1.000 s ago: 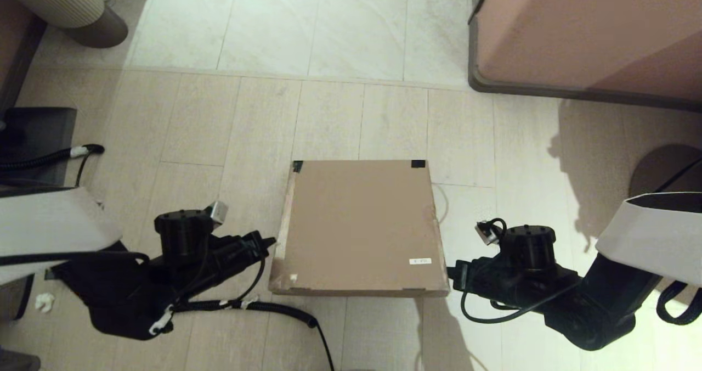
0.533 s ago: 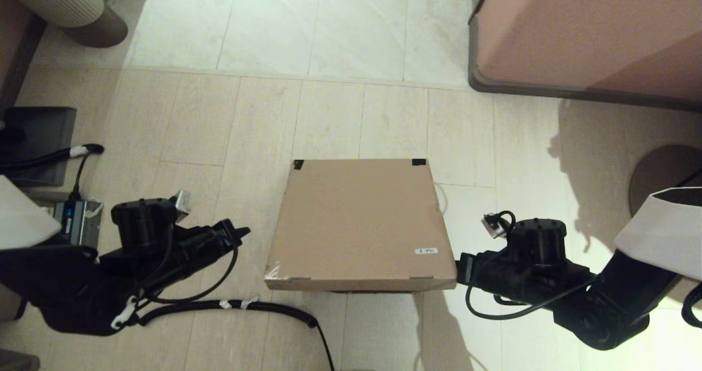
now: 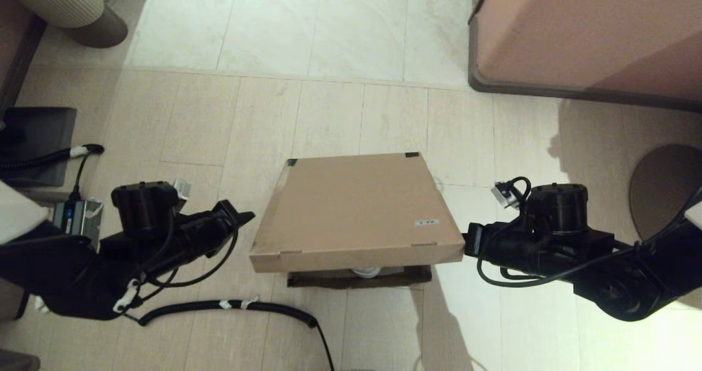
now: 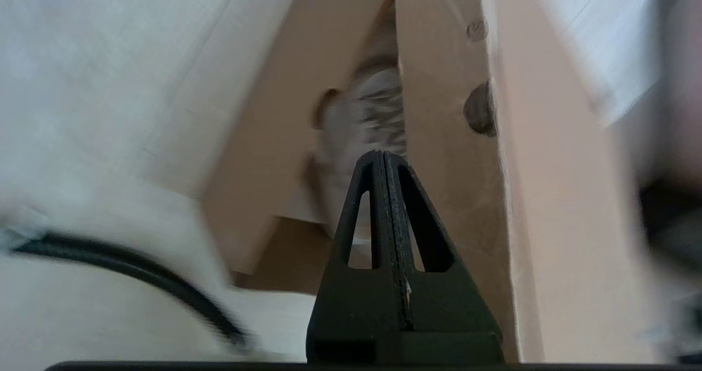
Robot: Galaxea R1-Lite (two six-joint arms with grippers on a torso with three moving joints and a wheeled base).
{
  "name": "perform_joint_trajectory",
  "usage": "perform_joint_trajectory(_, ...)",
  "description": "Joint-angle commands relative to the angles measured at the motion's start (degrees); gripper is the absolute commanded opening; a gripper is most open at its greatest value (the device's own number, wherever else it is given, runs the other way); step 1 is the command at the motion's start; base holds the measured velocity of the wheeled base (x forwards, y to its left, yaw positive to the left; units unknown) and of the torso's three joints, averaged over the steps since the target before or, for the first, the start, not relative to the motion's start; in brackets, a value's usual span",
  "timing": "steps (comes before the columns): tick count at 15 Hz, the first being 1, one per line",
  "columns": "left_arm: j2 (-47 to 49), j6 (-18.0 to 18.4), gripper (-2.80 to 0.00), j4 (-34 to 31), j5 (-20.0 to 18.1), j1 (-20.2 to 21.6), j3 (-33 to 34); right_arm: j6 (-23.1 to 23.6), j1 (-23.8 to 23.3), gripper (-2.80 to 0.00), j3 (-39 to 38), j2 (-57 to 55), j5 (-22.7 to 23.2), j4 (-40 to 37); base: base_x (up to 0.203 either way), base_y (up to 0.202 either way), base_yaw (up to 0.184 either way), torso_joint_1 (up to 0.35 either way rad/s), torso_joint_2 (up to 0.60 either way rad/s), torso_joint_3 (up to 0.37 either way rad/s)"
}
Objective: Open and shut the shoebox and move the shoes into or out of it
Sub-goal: Open the shoe box
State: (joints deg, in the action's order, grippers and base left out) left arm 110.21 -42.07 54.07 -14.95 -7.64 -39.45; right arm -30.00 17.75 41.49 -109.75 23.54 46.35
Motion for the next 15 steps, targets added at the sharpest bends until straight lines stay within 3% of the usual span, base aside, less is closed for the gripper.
perform_joint_trajectory(1, -3.21, -6.69, -2.80, -1.91, -0.39, 0.24, -0.65, -0.44, 0.00, -2.80, 2.20, 2.69, 0.79, -1.42, 0.000, 0.000, 0.000, 0.000, 0.00, 0.000)
perform_joint_trajectory(3, -4.89, -14.35, -2.80, -6.00, -0.56, 0.50, -1.97, -1.91, 0.04, -2.80, 4.69, 3.35, 0.97, -3.42, 0.000, 0.000, 0.000, 0.000, 0.00, 0.000)
perform_joint_trajectory(6, -8.97, -31.25, -2.80, -13.20, -1.38, 0.52, -5.98, -2.42, 0.00, -2.80, 8.48, 3.91, 0.98, -6.42, 0.000, 0.000, 0.000, 0.000, 0.00, 0.000)
perform_joint_trajectory(7, -10.60, -35.01, -2.80, -16.48, -2.07, 0.57, -6.88, -2.39, 0.00, -2.80, 9.45, 3.92, 0.98, -7.24, 0.000, 0.000, 0.000, 0.000, 0.00, 0.000)
perform_joint_trajectory(10, -12.53, -36.93, -2.80, -25.09, -3.12, 0.78, -7.54, -2.34, -0.14, -2.80, 13.17, 3.33, 1.05, -9.70, 0.000, 0.000, 0.000, 0.000, 0.00, 0.000)
perform_joint_trajectory(15, -14.16, -37.19, -2.80, -29.82, -5.44, 0.52, -7.28, -2.34, -0.08, -2.80, 17.88, 0.98, 1.07, -11.02, 0.000, 0.000, 0.000, 0.000, 0.00, 0.000)
